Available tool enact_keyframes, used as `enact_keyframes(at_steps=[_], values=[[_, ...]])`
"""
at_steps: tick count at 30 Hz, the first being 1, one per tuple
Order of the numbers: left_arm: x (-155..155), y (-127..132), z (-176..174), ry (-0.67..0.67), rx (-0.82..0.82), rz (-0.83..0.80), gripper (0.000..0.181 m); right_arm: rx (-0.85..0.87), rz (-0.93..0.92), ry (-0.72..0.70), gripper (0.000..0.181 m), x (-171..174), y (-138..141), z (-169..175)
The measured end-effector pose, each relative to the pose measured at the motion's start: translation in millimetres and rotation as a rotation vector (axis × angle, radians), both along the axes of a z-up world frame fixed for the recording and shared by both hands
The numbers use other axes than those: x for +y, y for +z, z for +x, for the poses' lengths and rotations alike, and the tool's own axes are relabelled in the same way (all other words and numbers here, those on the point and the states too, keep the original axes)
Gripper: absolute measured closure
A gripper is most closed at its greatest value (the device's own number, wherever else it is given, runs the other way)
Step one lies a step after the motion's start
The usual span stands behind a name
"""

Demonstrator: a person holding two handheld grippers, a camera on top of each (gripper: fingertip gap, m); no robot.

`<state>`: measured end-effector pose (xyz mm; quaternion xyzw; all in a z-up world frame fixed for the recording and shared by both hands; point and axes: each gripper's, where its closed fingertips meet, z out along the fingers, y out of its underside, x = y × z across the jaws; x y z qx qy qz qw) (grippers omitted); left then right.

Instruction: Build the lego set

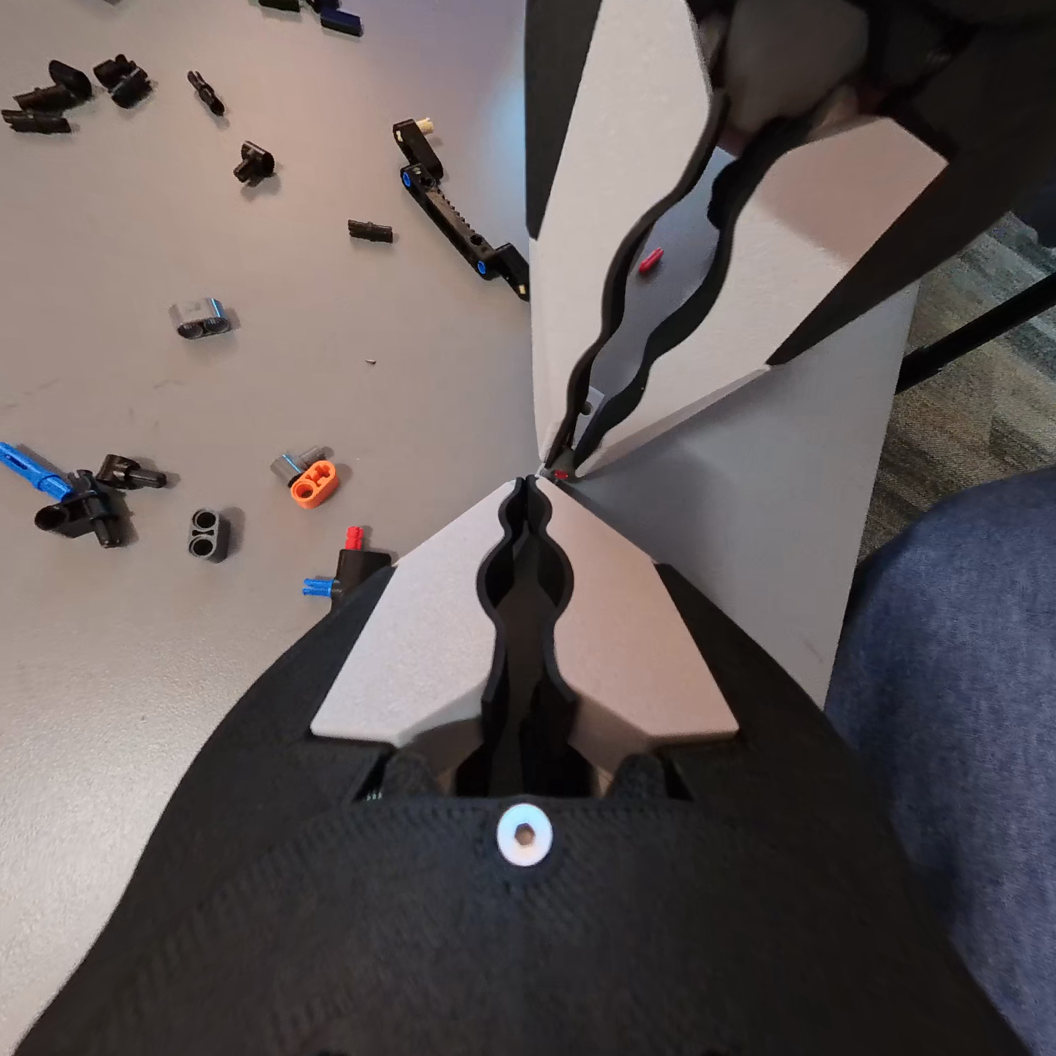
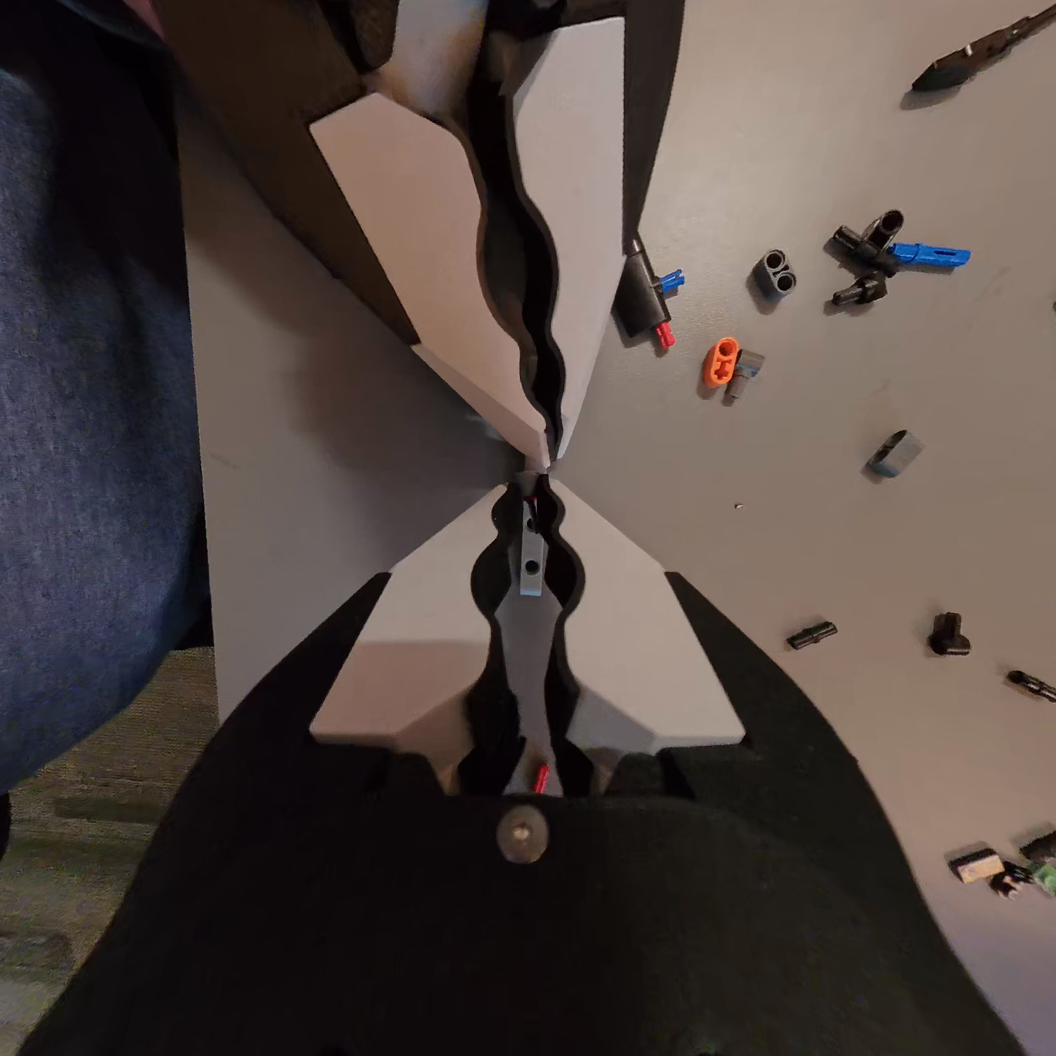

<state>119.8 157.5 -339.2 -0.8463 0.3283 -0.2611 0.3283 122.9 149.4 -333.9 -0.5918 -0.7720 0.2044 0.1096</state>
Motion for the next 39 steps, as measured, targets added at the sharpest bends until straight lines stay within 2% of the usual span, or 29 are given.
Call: enact_keyframes(at_steps=[12,39], values=[[0.5,-0.3,-0.3,0.006,-0.002,-0.003,0.181,-0.033,-0.086,-0.030,0.178,0.8,0.1,-1.6],[2.2,0.1,-3.0,0.029,-0.030,-0.030,0.181,-0.168,-0.056,-0.021,0.178,1.8,-1.4,-4.0]])
